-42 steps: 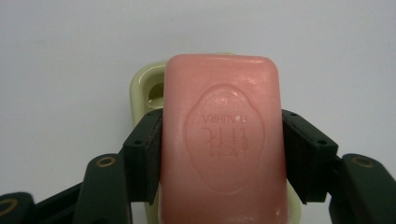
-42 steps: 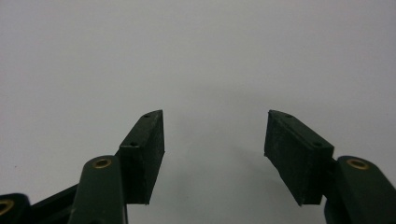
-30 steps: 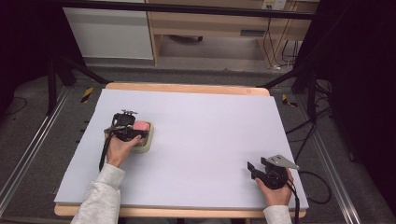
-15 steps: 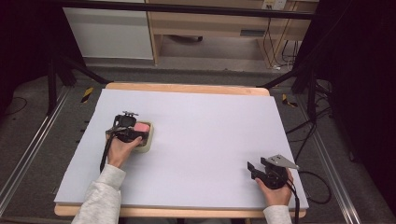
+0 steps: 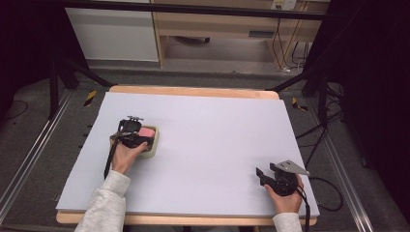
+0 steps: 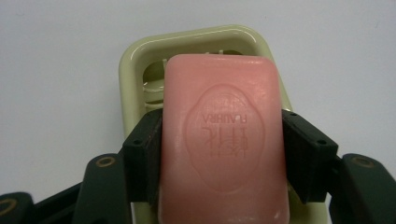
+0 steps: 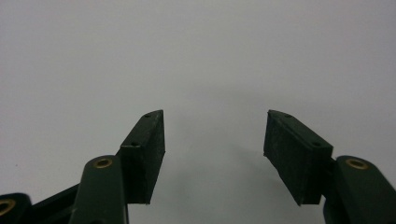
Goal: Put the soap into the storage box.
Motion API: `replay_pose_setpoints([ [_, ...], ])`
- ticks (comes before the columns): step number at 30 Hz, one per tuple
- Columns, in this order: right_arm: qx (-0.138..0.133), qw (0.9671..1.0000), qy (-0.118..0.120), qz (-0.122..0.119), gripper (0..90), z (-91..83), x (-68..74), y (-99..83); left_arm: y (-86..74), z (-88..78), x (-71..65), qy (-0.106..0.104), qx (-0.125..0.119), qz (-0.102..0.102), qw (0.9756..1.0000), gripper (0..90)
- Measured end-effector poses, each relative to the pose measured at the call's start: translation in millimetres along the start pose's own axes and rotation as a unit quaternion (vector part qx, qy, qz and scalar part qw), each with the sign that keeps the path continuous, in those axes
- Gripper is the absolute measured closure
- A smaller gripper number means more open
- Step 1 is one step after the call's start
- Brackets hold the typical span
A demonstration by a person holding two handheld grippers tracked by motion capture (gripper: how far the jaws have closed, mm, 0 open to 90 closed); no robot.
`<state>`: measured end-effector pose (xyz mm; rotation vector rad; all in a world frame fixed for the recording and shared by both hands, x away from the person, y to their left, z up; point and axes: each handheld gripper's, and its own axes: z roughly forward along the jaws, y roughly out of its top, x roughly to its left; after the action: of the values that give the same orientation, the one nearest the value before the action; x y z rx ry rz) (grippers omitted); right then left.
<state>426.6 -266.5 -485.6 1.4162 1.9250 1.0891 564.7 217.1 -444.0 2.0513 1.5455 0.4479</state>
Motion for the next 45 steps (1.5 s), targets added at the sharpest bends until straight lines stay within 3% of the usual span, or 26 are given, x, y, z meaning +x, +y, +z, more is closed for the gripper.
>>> replay_pose_setpoints([
  [5,-0.002,1.0000,-0.002,-0.006,38.4,0.6,-0.6,-0.3,-0.4,-0.6,0.1,-0.002,-0.003,0.000,1.0000,36.5],
  [19,-0.002,1.0000,-0.002,-0.006,38.4,0.4,-0.3,-0.2,-0.7,-16.8,2.4,-0.007,-0.046,0.011,0.9989,29.6],
  [30,-0.002,1.0000,-0.003,-0.002,38.1,-0.1,-0.2,-0.1,-12.7,-39.4,8.6,-0.034,-0.093,0.035,0.9945,25.9],
  [34,-0.003,1.0000,-0.003,-0.003,37.9,0.0,-0.5,-0.2,-20.3,-47.0,11.9,-0.055,-0.109,0.034,0.9919,25.4],
  [39,-0.003,1.0000,-0.003,0.002,37.6,-0.5,-0.4,-0.1,-33.3,-56.5,15.3,-0.058,-0.123,0.049,0.9894,23.7],
  [45,-0.004,1.0000,-0.005,0.001,37.3,-0.4,-0.8,-0.2,-50.9,-63.8,22.2,-0.054,-0.131,0.052,0.9885,23.4],
])
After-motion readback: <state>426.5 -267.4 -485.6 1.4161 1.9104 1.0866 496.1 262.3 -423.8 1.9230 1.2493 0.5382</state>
